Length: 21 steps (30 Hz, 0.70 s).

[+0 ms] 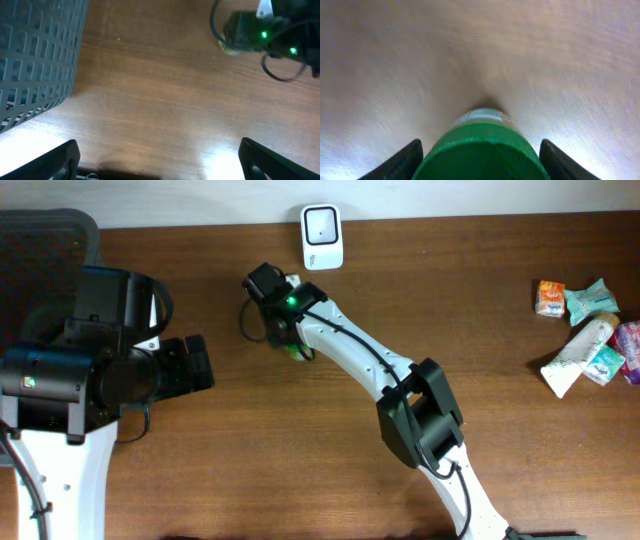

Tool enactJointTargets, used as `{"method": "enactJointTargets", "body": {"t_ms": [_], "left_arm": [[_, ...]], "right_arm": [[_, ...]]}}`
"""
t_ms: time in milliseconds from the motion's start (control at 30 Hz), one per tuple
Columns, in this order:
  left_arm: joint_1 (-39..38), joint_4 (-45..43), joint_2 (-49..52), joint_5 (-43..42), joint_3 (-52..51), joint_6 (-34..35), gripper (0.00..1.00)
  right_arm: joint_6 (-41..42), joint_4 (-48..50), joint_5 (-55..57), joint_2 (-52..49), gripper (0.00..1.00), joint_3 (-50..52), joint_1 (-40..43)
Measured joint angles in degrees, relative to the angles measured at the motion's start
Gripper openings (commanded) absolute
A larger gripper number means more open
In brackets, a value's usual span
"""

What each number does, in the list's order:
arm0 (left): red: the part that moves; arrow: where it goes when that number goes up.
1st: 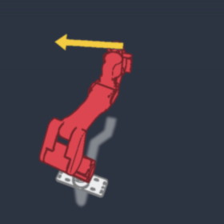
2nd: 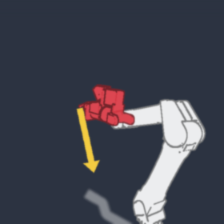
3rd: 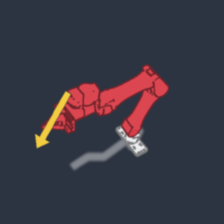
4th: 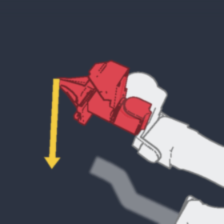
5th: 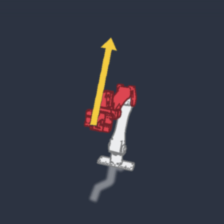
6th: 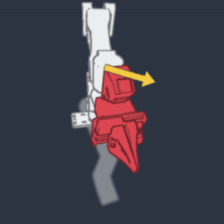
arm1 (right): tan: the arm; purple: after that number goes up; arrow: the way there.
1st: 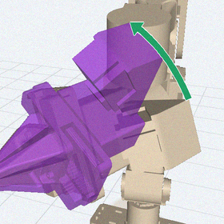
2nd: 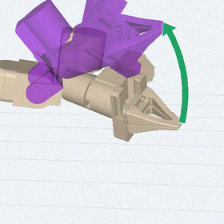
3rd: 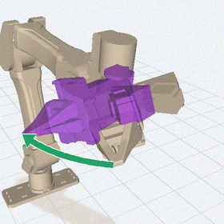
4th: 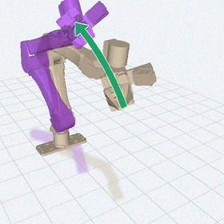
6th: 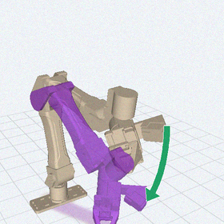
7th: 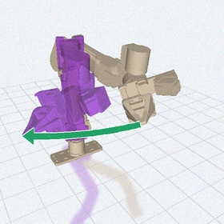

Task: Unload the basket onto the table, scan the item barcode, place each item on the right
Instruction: 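Reach the right gripper to the green-lidded jar and grasp it, then lift the green-lidded jar with the right gripper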

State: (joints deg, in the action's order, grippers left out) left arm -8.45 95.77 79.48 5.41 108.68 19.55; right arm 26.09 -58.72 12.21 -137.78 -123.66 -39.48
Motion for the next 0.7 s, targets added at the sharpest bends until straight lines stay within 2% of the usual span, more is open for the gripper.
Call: {"method": "enactJointTargets", "body": {"t_ms": [100, 133, 333, 500, 700], "left_arm": [[0.00, 0.04, 0.00, 0.00, 0.00, 0.00, 0.99], [0.00, 0.02, 0.00, 0.00, 0.00, 0.00, 0.99], [0.00, 0.02, 0.00, 0.00, 0.00, 0.00, 0.99], [0.00, 0.02, 0.00, 0.00, 0.00, 0.00, 0.99], [0.00, 0.02, 0.00, 0.00, 0.00, 0.00, 0.99]], "right_arm": [[-1.27, -3.85, -0.02, 0.26, 0.97, 0.13, 0.02], [-1.68, -4.31, -0.02, 0.26, 0.99, 0.13, 0.02], [-3.65, -10.08, -0.92, 0.26, 0.99, 0.13, 0.57], [-11.08, -9.57, -13.88, 0.26, 0.99, 0.11, 3.15], [-11.26, -9.46, -20.09, 0.26, 0.99, -1.66, 6.75]]}}
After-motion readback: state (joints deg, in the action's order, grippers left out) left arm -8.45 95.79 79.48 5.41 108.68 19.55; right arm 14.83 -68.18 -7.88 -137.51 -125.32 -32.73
